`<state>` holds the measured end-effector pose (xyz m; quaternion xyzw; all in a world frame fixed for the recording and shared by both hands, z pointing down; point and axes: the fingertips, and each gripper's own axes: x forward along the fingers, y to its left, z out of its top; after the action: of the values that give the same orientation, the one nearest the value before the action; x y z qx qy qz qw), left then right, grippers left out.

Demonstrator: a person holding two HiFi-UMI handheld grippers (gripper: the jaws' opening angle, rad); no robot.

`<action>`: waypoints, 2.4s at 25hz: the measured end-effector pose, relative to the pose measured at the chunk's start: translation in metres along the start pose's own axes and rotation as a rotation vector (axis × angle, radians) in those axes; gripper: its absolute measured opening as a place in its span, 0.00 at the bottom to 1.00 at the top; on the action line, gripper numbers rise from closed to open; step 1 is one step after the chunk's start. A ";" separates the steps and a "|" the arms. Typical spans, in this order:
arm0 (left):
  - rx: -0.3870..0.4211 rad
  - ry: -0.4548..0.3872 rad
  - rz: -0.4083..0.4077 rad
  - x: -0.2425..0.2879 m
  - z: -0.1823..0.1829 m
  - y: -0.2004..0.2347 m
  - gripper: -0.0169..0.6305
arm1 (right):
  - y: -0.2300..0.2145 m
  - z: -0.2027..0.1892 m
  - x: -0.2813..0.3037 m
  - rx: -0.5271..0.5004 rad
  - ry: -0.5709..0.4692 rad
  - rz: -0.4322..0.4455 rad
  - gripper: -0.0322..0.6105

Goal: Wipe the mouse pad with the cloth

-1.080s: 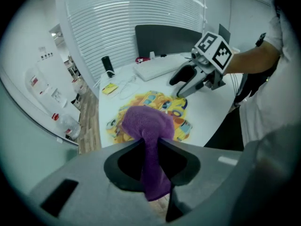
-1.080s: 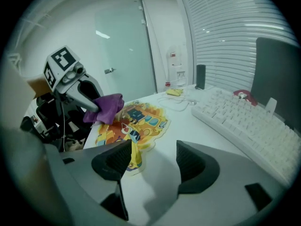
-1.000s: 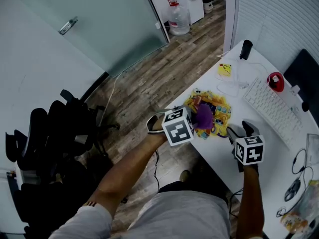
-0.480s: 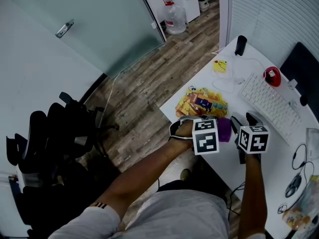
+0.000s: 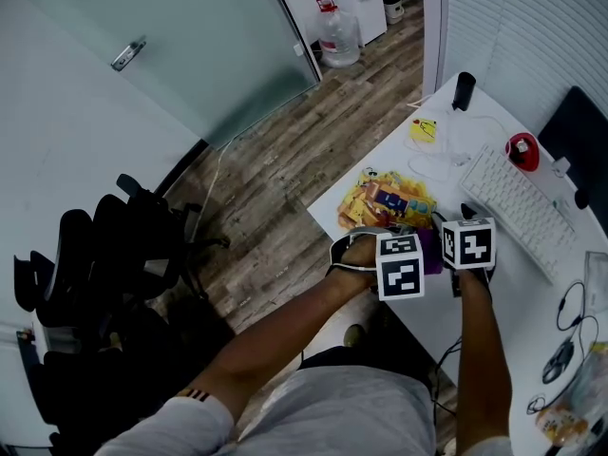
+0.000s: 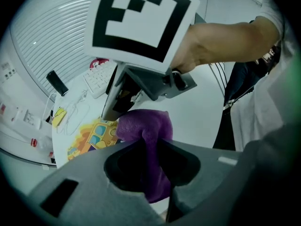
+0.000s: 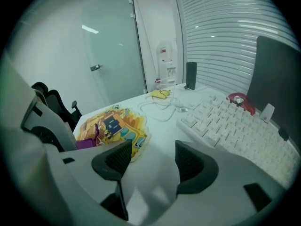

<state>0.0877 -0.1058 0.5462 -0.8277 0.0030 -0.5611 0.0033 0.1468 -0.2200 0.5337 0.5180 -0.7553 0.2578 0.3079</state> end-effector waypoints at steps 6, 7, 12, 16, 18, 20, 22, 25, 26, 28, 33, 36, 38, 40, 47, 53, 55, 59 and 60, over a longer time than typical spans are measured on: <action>-0.016 -0.004 -0.002 0.001 -0.001 0.001 0.15 | 0.000 -0.009 0.007 -0.049 0.048 -0.017 0.45; -0.019 -0.005 -0.001 0.001 -0.002 0.001 0.15 | 0.000 -0.009 0.007 -0.051 0.048 -0.015 0.45; -0.047 -0.007 0.005 -0.006 -0.017 0.004 0.15 | -0.001 -0.009 0.007 -0.051 0.047 -0.009 0.45; -0.102 -0.008 0.019 -0.017 -0.044 0.012 0.15 | 0.000 -0.010 0.007 -0.053 0.043 0.000 0.45; -0.140 -0.002 0.026 -0.023 -0.062 0.017 0.15 | 0.000 -0.009 0.008 -0.055 0.040 0.004 0.45; -0.188 0.000 0.033 -0.029 -0.084 0.023 0.15 | 0.000 -0.009 0.008 -0.058 0.037 0.004 0.45; -0.242 0.001 0.044 -0.036 -0.107 0.029 0.15 | -0.001 -0.010 0.008 -0.059 0.033 0.004 0.45; -0.318 0.014 0.079 -0.050 -0.142 0.042 0.15 | -0.001 -0.009 0.008 -0.063 0.029 0.001 0.45; -0.334 0.021 0.105 -0.057 -0.153 0.049 0.15 | 0.000 -0.009 0.008 -0.064 0.030 0.001 0.45; -0.363 0.030 0.152 -0.071 -0.172 0.061 0.15 | 0.000 -0.008 0.007 -0.066 0.030 -0.001 0.45; -0.502 -0.020 0.167 -0.080 -0.208 0.069 0.15 | 0.000 -0.008 0.006 -0.078 0.033 -0.011 0.45; -0.551 -0.038 0.191 -0.085 -0.221 0.071 0.15 | 0.000 -0.008 0.006 -0.088 0.035 -0.018 0.45; -0.564 -0.066 0.216 -0.087 -0.226 0.073 0.15 | 0.000 -0.006 0.005 -0.105 0.035 -0.029 0.45; -0.576 -0.106 0.257 -0.093 -0.226 0.074 0.15 | -0.001 -0.002 0.000 -0.117 0.021 -0.041 0.45; -0.610 -0.453 0.424 -0.152 -0.180 0.068 0.15 | 0.020 0.026 -0.051 -0.091 -0.147 0.013 0.45; -0.533 -0.906 0.565 -0.237 -0.112 0.049 0.15 | 0.064 0.065 -0.131 -0.065 -0.430 0.118 0.35; -0.500 -1.021 0.600 -0.263 -0.095 0.038 0.15 | 0.081 0.077 -0.160 -0.069 -0.521 0.142 0.30; -0.437 -1.179 0.655 -0.302 -0.070 0.016 0.15 | 0.113 0.097 -0.211 -0.095 -0.686 0.182 0.21; -0.423 -1.212 0.666 -0.310 -0.066 0.010 0.15 | 0.119 0.101 -0.222 -0.105 -0.721 0.184 0.19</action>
<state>-0.0881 -0.1138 0.2823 -0.9314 0.3614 0.0402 0.0150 0.0753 -0.1134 0.2945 0.4889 -0.8708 0.0463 0.0242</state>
